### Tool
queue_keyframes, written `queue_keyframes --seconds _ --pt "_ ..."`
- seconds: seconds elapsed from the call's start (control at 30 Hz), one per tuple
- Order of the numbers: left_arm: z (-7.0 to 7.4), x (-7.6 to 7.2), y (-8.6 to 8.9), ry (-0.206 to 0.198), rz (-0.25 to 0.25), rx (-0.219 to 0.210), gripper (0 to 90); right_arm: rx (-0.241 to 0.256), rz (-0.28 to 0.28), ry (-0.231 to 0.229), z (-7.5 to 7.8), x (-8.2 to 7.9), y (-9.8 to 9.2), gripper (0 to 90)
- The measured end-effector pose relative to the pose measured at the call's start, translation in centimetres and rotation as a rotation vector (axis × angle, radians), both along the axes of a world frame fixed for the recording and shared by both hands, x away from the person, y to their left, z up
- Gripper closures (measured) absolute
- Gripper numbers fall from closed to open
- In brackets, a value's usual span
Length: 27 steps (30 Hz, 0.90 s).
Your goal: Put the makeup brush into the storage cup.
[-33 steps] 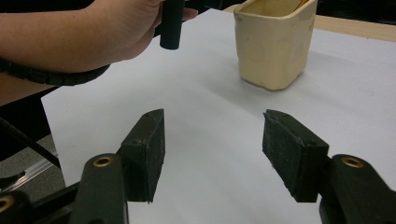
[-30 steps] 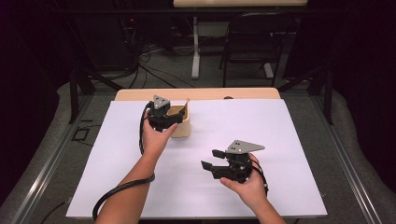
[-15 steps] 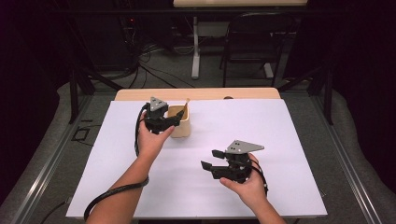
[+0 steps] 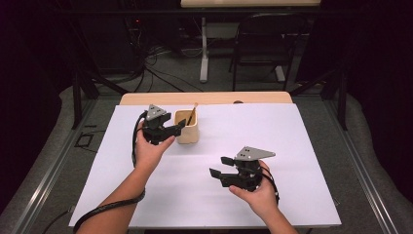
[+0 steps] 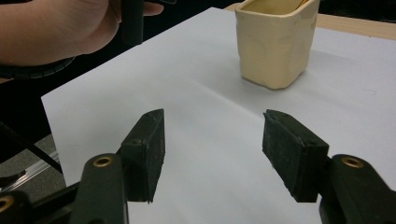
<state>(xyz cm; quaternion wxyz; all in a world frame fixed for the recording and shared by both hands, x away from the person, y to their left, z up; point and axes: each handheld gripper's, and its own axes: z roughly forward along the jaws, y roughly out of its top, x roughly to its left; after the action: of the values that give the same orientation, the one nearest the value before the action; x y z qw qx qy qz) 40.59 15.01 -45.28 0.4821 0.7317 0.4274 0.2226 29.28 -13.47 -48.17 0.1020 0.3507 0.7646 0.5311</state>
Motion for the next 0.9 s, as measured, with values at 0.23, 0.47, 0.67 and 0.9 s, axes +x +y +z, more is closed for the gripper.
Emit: queue_keyframes --seconds 0.23,0.47,0.67,0.9 --pt "0.2 -1.1 0.6 -0.004 -0.028 -0.003 35.2 -0.020 0.005 0.008 0.0 -0.1 0.0 39.2" --pt "0.3 -1.9 1.3 -0.005 -0.035 0.003 35.2 -0.010 0.001 -0.002 0.0 -0.1 0.0 39.2" --pt "0.3 -2.4 1.7 -0.005 -0.037 -0.005 35.2 -0.008 0.001 -0.002 0.0 -0.1 0.1 39.2" --pt "0.2 -3.2 2.0 -0.003 -0.044 -0.024 35.3 -0.019 0.002 0.007 0.0 -0.1 0.1 39.2"
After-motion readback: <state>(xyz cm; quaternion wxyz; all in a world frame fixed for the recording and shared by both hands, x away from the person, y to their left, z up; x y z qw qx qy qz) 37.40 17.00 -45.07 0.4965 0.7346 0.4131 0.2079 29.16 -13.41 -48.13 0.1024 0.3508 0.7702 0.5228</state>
